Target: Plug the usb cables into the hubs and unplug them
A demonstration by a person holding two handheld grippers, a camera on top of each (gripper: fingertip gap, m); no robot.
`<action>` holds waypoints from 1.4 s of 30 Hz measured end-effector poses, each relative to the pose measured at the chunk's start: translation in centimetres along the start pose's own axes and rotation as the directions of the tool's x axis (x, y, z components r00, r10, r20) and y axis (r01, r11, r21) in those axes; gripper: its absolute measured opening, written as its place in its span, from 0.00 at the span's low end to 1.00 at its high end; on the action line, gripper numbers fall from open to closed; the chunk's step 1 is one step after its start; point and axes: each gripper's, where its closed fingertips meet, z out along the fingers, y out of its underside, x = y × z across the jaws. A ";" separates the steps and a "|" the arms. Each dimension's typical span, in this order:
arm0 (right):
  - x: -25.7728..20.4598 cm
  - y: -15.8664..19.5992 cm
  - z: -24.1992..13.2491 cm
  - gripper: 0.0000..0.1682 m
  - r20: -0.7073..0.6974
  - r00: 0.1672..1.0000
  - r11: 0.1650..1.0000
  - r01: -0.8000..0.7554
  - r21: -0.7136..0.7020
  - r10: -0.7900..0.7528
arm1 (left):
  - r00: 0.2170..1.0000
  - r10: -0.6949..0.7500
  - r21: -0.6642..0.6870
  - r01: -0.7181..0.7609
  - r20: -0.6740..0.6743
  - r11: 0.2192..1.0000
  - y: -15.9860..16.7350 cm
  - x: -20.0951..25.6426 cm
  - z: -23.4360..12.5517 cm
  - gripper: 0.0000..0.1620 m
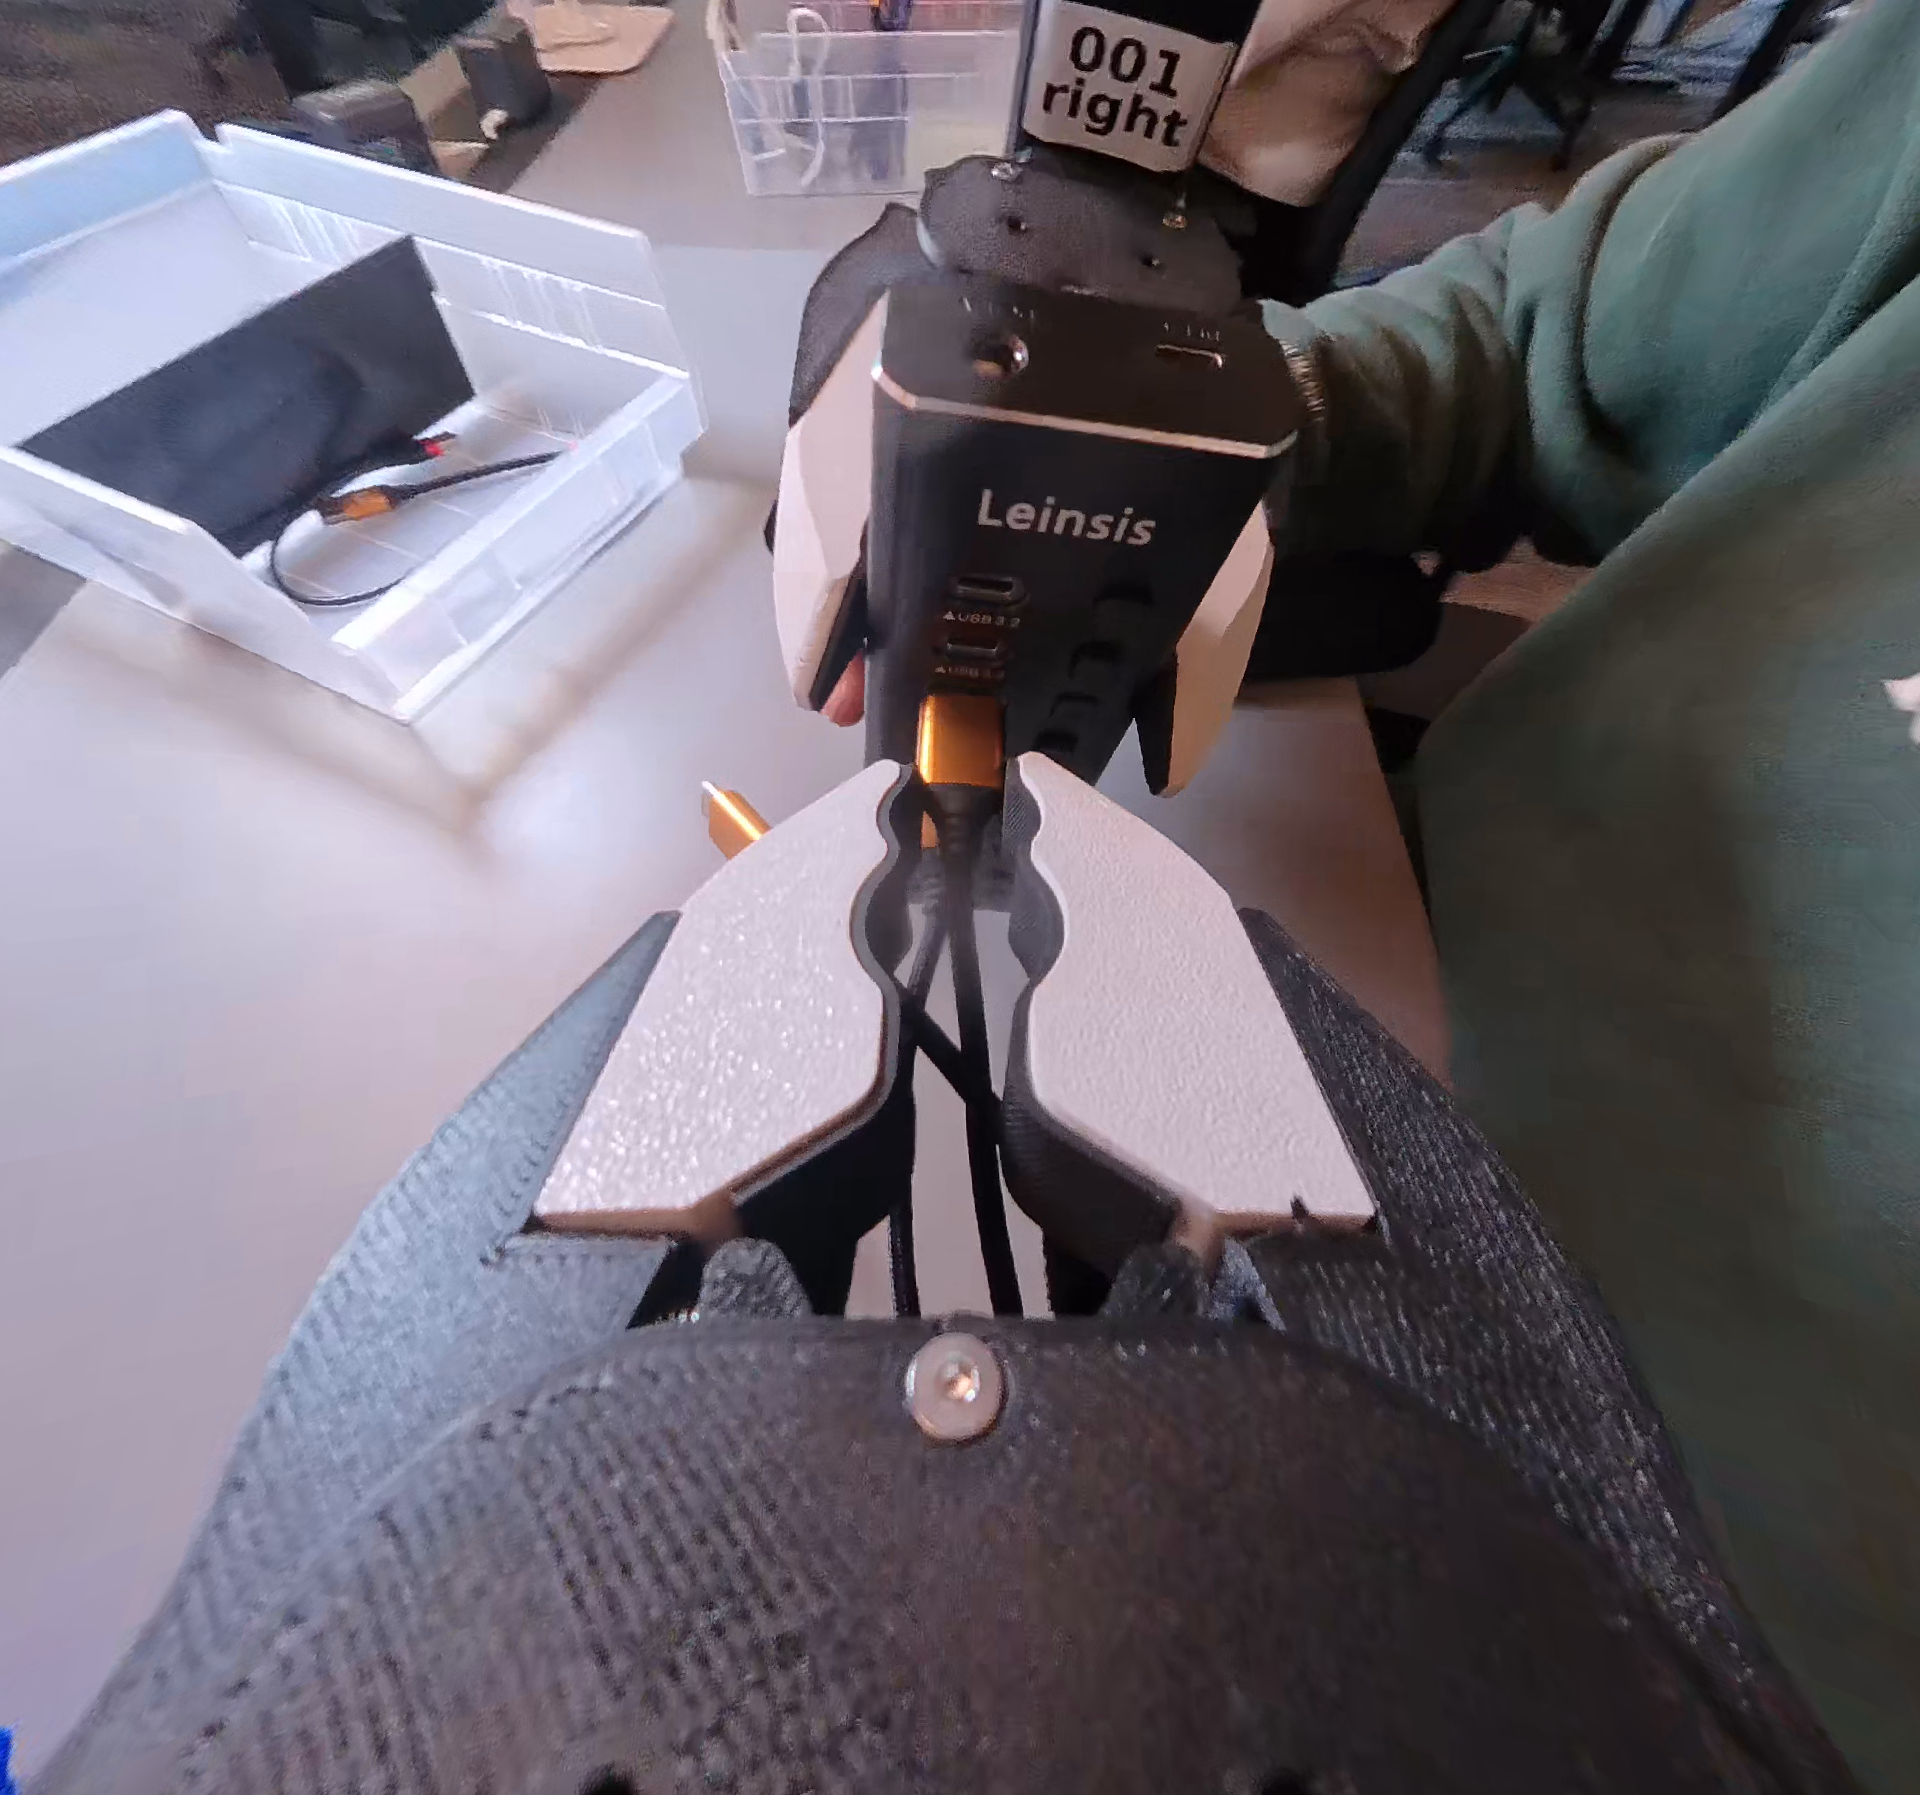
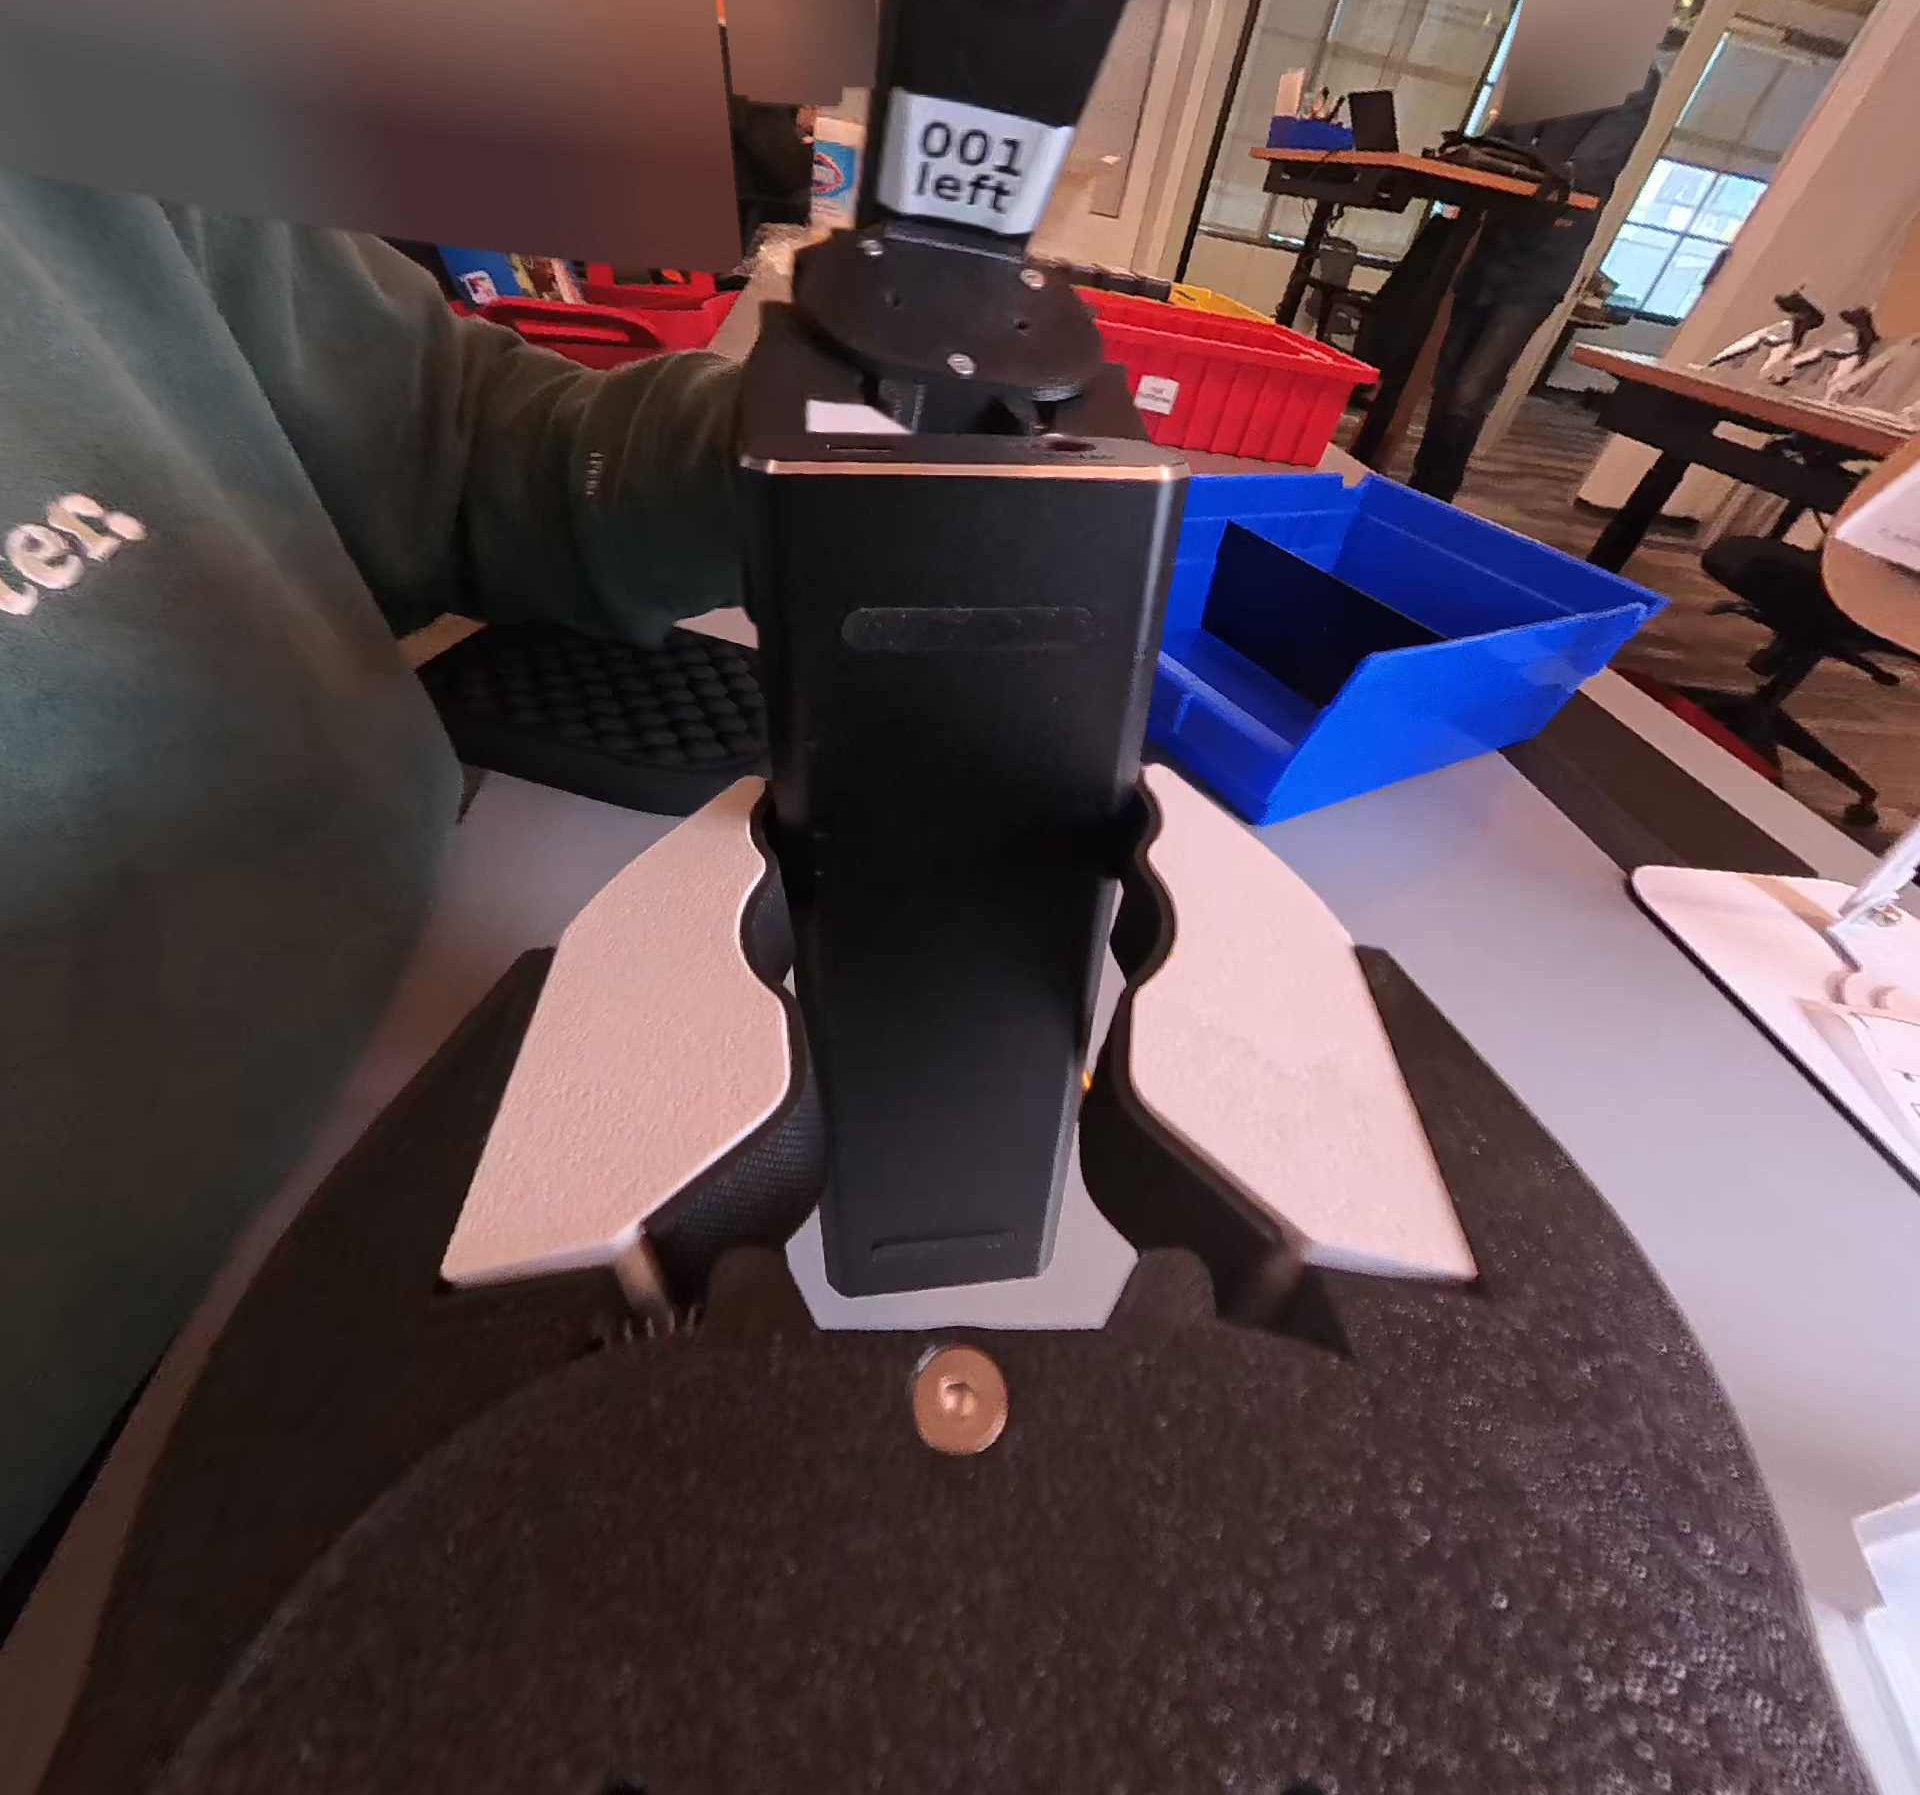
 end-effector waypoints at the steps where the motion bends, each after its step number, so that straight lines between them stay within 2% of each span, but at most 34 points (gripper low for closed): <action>1: 0.1 0.3 0.0 0.36 -0.001 1.000 1.000 -0.006 -0.008 0.006 | 0.999 0.027 -0.003 -0.027 0.036 1.000 0.2 -0.2 0.2 0.10; 3: 0.1 0.8 0.1 0.37 0.020 1.000 0.999 -0.011 -0.030 0.011 | 0.987 0.134 -0.048 -0.130 0.087 0.990 0.7 -0.3 0.4 0.10; 5: -0.1 1.3 0.4 0.36 0.027 1.000 0.999 -0.004 -0.049 0.006 | 0.981 0.174 -0.103 -0.165 0.086 0.981 1.3 -0.3 0.4 0.10; 8: -0.1 1.9 0.7 0.37 0.024 1.000 0.996 0.017 -0.084 -0.015 | 0.986 0.151 -0.069 -0.147 0.072 0.987 1.0 -0.3 0.7 0.10; 10: -0.3 2.2 0.8 0.36 0.020 0.999 0.994 0.040 -0.106 -0.038 | 0.985 0.157 -0.096 -0.150 0.068 0.984 1.4 -0.3 0.9 0.10; 15: 0.0 1.4 0.6 0.36 0.023 0.999 0.999 -0.031 -0.030 0.032 | 0.992 0.107 -0.043 -0.104 0.063 0.994 0.9 -0.4 0.6 0.10; 16: 0.6 1.2 0.1 0.36 0.000 0.999 0.999 -0.054 -0.005 0.054 | 0.991 0.101 -0.085 -0.093 0.092 0.992 1.8 -1.1 0.1 0.10; 17: 2.2 0.2 -1.7 0.36 -0.048 0.994 0.992 -0.098 0.078 0.102 | 0.977 0.122 -0.157 -0.095 0.177 0.983 3.7 -3.1 -1.2 0.10; 18: 3.6 -0.8 -3.8 0.36 -0.081 0.988 0.983 -0.120 0.142 0.133 | 0.984 0.024 -0.091 -0.008 0.175 0.996 4.2 -3.5 -2.5 0.10; 19: 4.2 -1.2 -4.9 0.36 -0.116 0.989 0.988 -0.077 0.137 0.093 | 0.987 -0.032 -0.042 0.039 0.160 0.998 4.2 -3.3 -3.3 0.10; 21: 3.8 -1.3 -4.2 0.36 -0.114 0.993 0.996 -0.020 0.088 0.030 | 0.978 0.046 -0.058 -0.035 0.205 0.998 3.3 -3.1 -3.8 0.10; 24: 4.6 -2.2 -4.2 0.36 -0.118 0.993 0.995 -0.013 0.097 0.025 | 0.966 0.035 -0.056 -0.021 0.254 0.998 2.7 -4.8 -5.1 0.10; 27: 5.6 -3.2 -5.7 0.36 -0.159 0.986 0.992 -0.021 0.126 0.041 | 0.965 -0.032 -0.053 0.047 0.259 0.997 3.6 -5.7 -5.7 0.10; 29: 6.1 -3.6 -6.8 0.37 -0.197 0.980 0.990 -0.010 0.137 0.037 | 0.953 -0.012 -0.082 0.038 0.302 0.996 4.6 -6.5 -5.7 0.10; 33: 7.2 -4.7 -9.5 0.37 -0.297 0.955 0.989 0.024 0.144 0.020 | 0.974 -0.081 -0.029 0.089 0.214 0.996 4.8 -5.2 -4.4 0.10; 37: 8.5 -5.1 -11.6 0.37 -0.399 0.917 0.992 0.054 0.111 -0.005 | 0.987 -0.041 -0.046 0.048 0.156 0.998 4.7 -3.6 -3.2 0.09; 40: 9.5 -4.6 -12.7 0.37 -0.480 0.876 0.996 0.076 0.044 -0.045 | 0.992 -0.030 -0.117 0.044 0.120 0.992 5.1 -2.8 -3.7 0.17; 42: 9.6 -4.6 -13.3 0.37 -0.483 0.875 0.996 0.073 0.056 -0.037 | 0.990 -0.034 -0.079 0.045 0.136 0.996 4.0 -3.0 -4.8 0.17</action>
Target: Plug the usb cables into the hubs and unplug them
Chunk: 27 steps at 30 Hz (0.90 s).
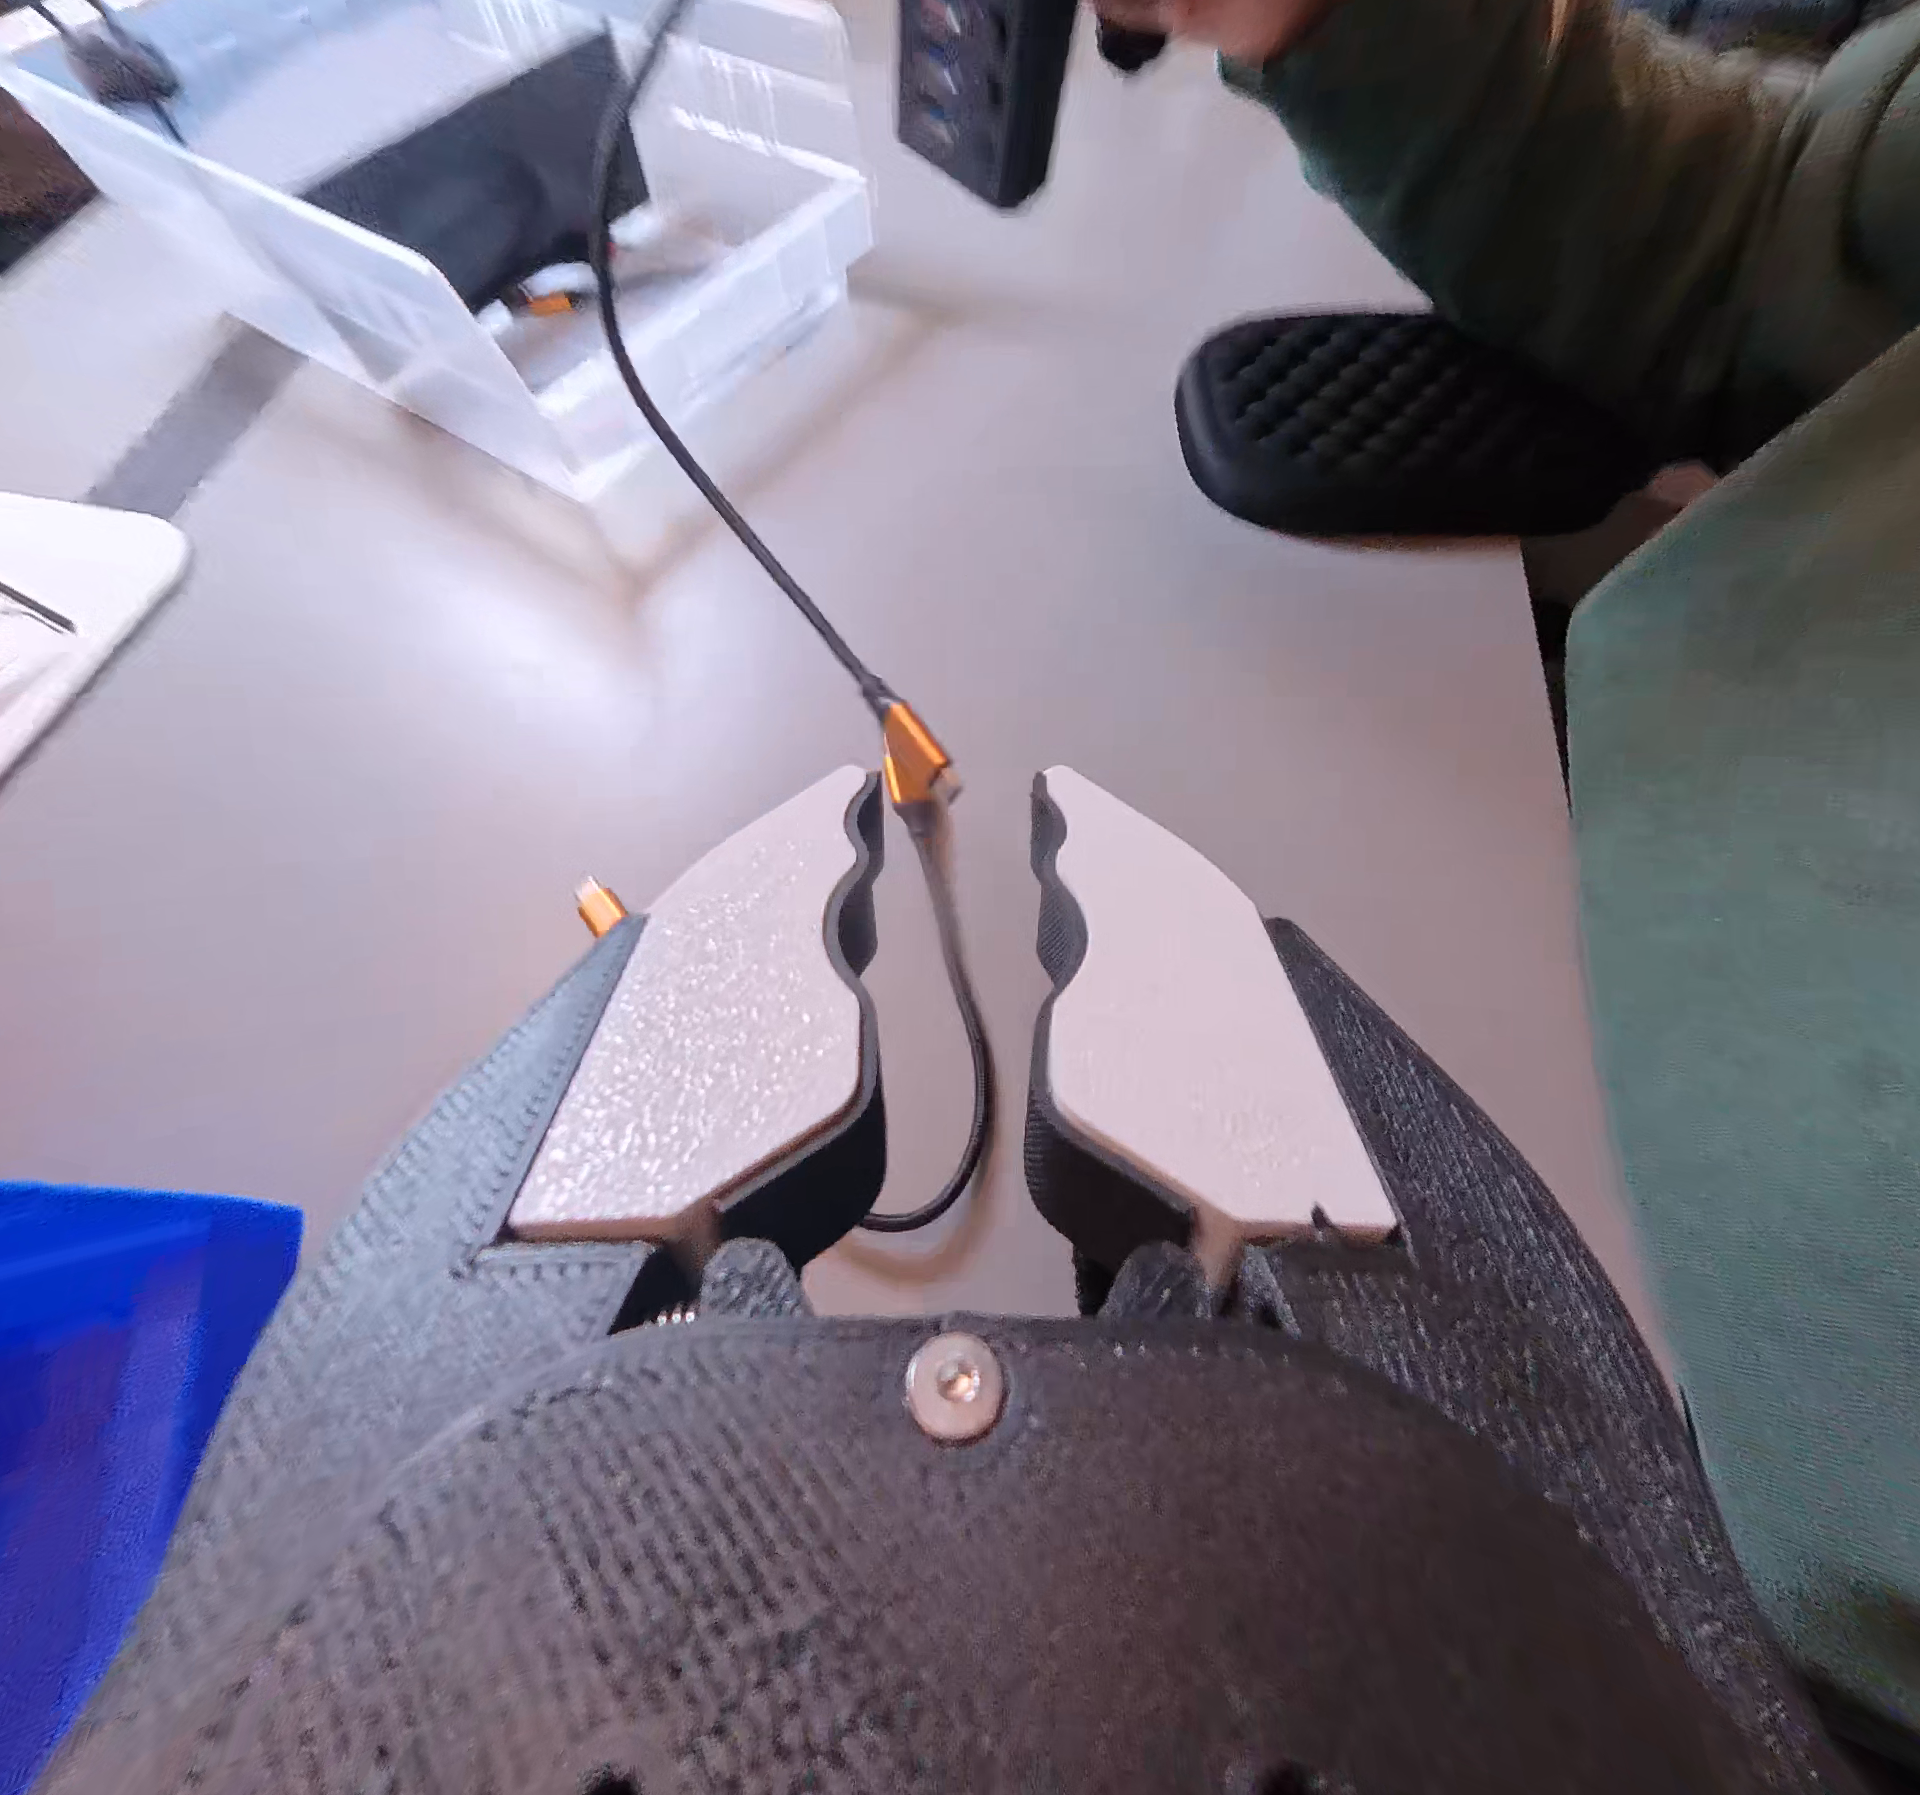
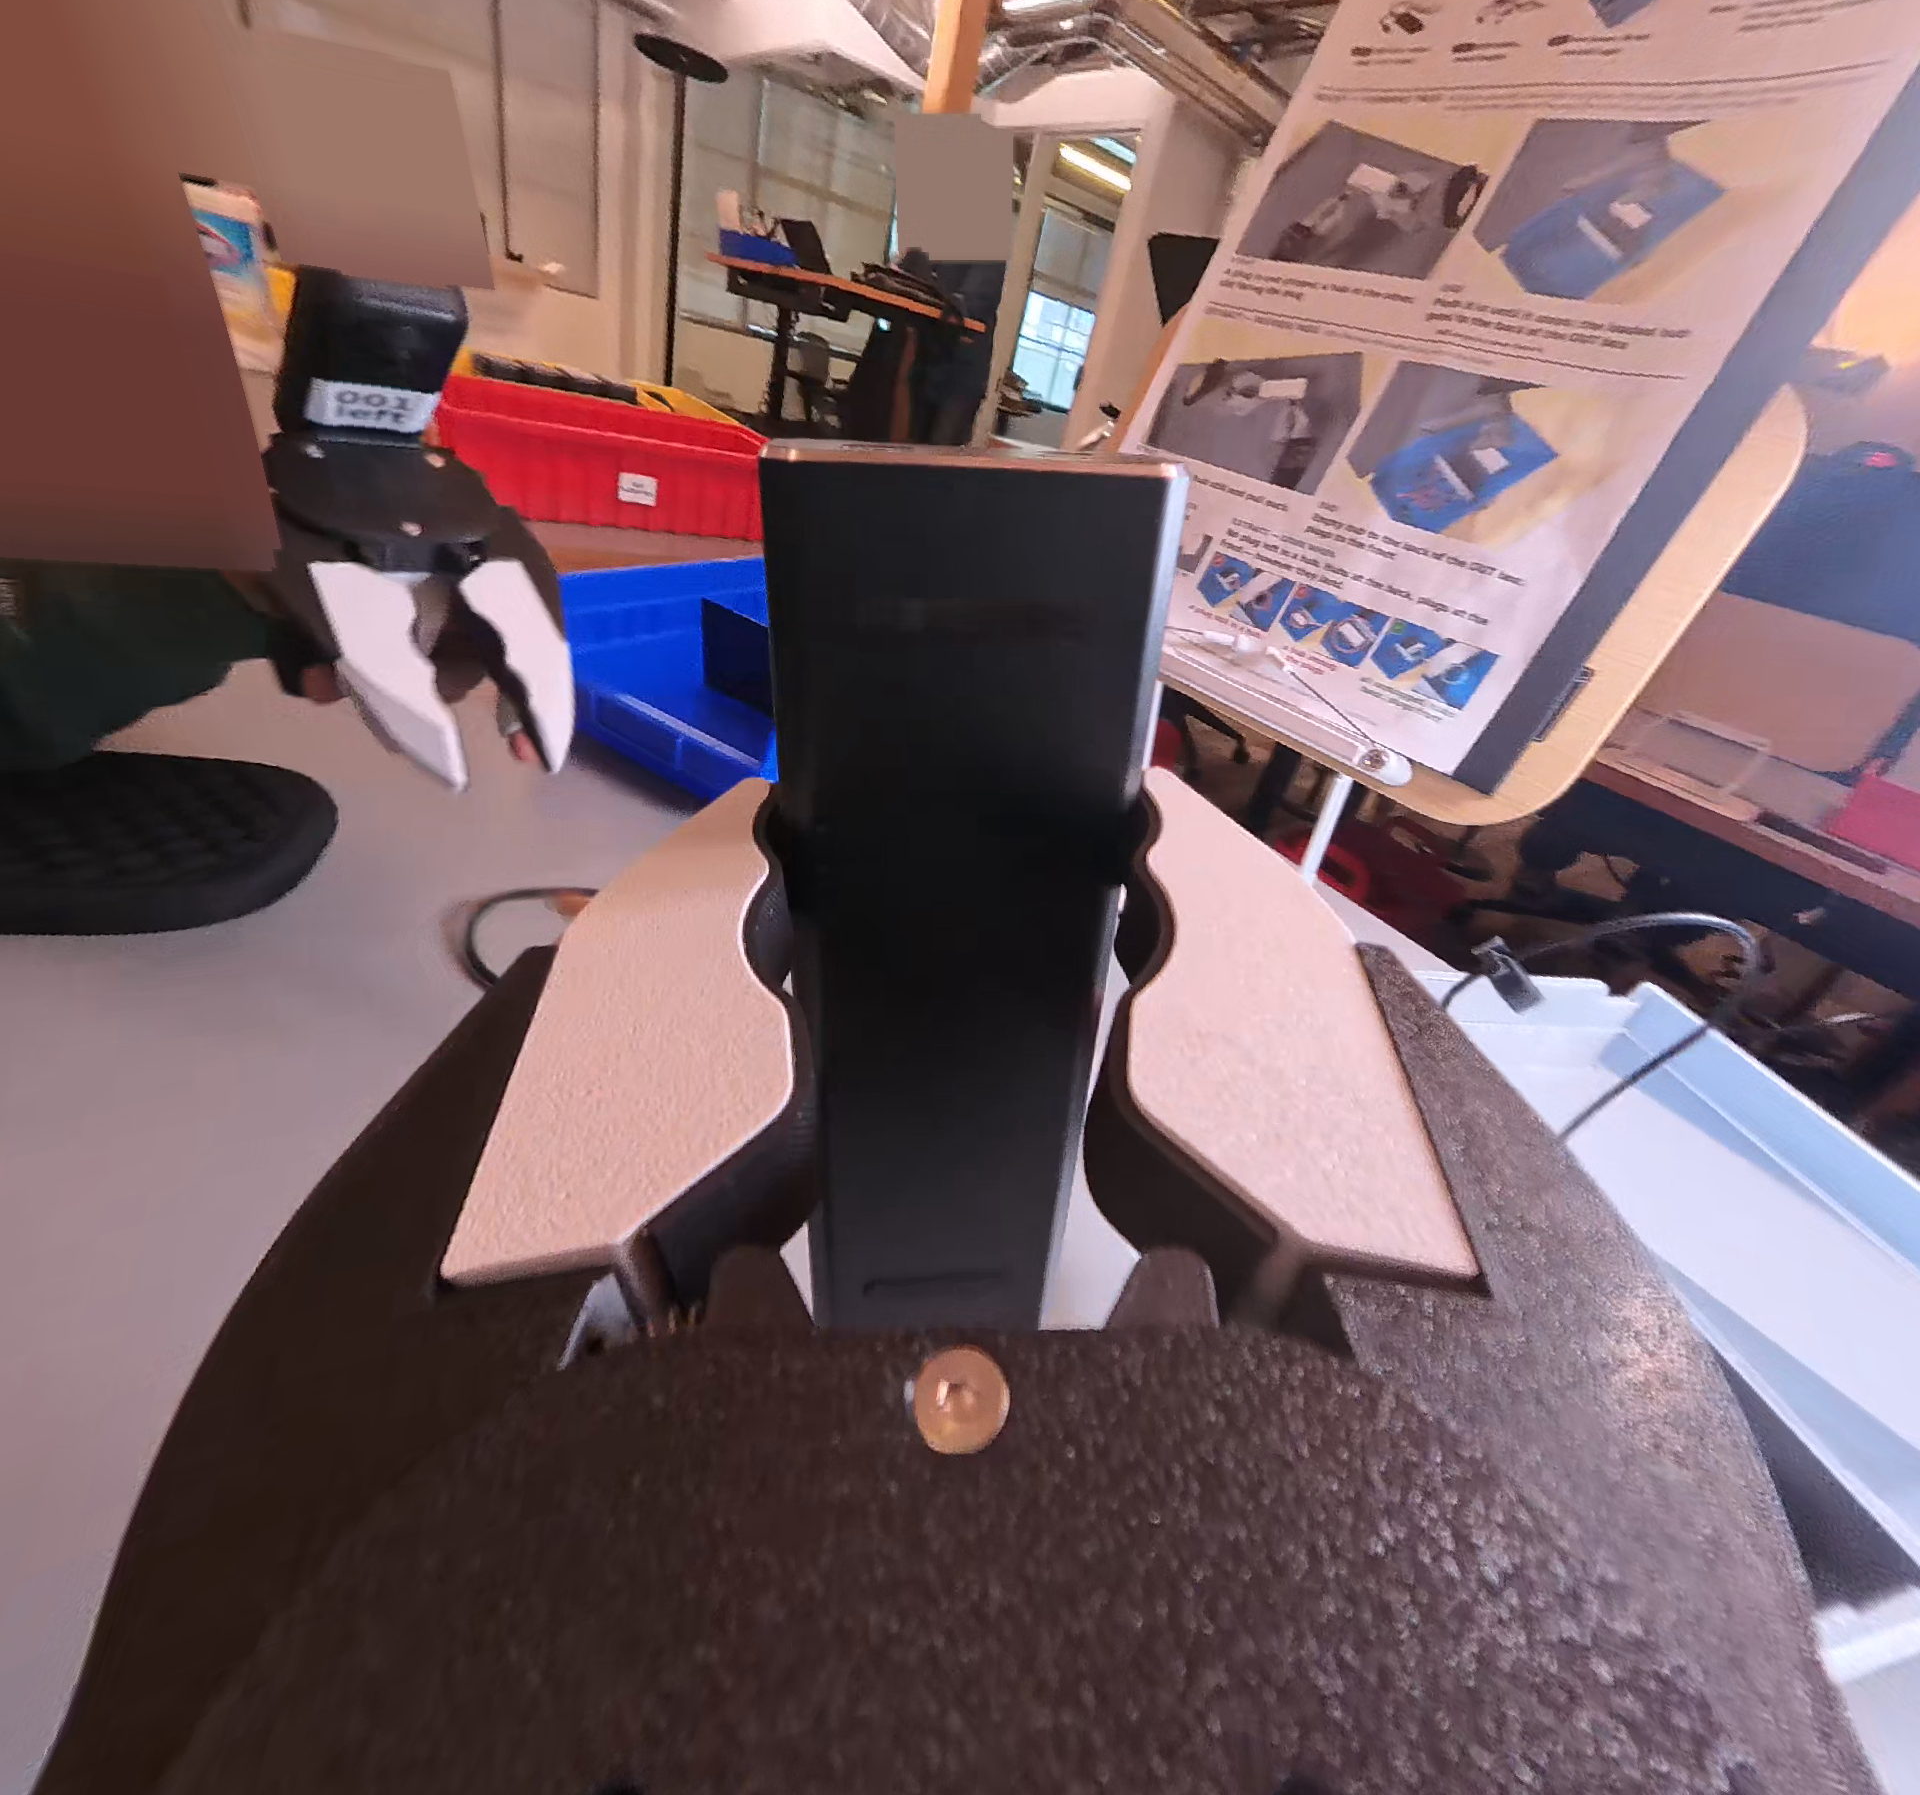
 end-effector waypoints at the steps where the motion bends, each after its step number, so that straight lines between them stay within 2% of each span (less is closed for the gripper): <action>1: -0.3 -0.1 0.0 0.37 0.027 1.000 1.000 -0.014 0.007 0.013 | 1.000 -0.004 0.038 0.004 0.014 0.999 -0.9 -0.3 -0.5 0.16; 5: -3.7 0.6 1.5 0.37 0.193 0.981 0.999 -0.035 0.004 0.034 | 0.997 0.045 0.087 -0.051 0.064 0.995 -3.9 -1.2 0.0 0.20; 9: -7.6 2.0 3.7 0.36 0.343 0.936 0.996 -0.080 -0.025 0.084 | 0.985 0.173 0.038 -0.172 -0.003 0.984 -6.2 0.6 3.8 0.22; 12: -10.0 2.8 4.9 0.37 0.395 0.916 0.998 -0.053 -0.046 0.066 | 0.966 0.250 -0.049 -0.254 -0.062 0.966 -6.1 1.8 7.2 0.22; 14: -10.9 2.9 5.3 0.36 0.417 0.907 0.998 -0.048 -0.047 0.063 | 0.964 0.246 -0.072 -0.254 -0.097 0.965 -5.7 2.0 8.6 0.17; 15: -11.2 3.2 5.4 0.37 0.417 0.907 0.998 -0.030 -0.059 0.052 | 0.963 0.242 -0.044 -0.249 -0.118 0.968 -6.0 2.4 8.8 0.11; 16: -11.2 3.5 5.5 0.36 0.407 0.913 0.998 -0.003 -0.064 0.028 | 0.963 0.243 -0.042 -0.249 -0.119 0.967 -5.9 2.4 9.0 0.10; 25: -12.2 4.1 5.1 0.36 0.453 0.889 0.996 -0.045 -0.076 0.074 | 0.973 0.172 0.020 -0.171 -0.152 0.985 -5.1 3.0 7.6 0.11; 27: -12.6 4.4 5.1 0.36 0.473 0.876 0.994 -0.059 -0.090 0.095 | 0.977 0.118 0.053 -0.110 -0.177 0.993 -5.0 3.2 6.9 0.11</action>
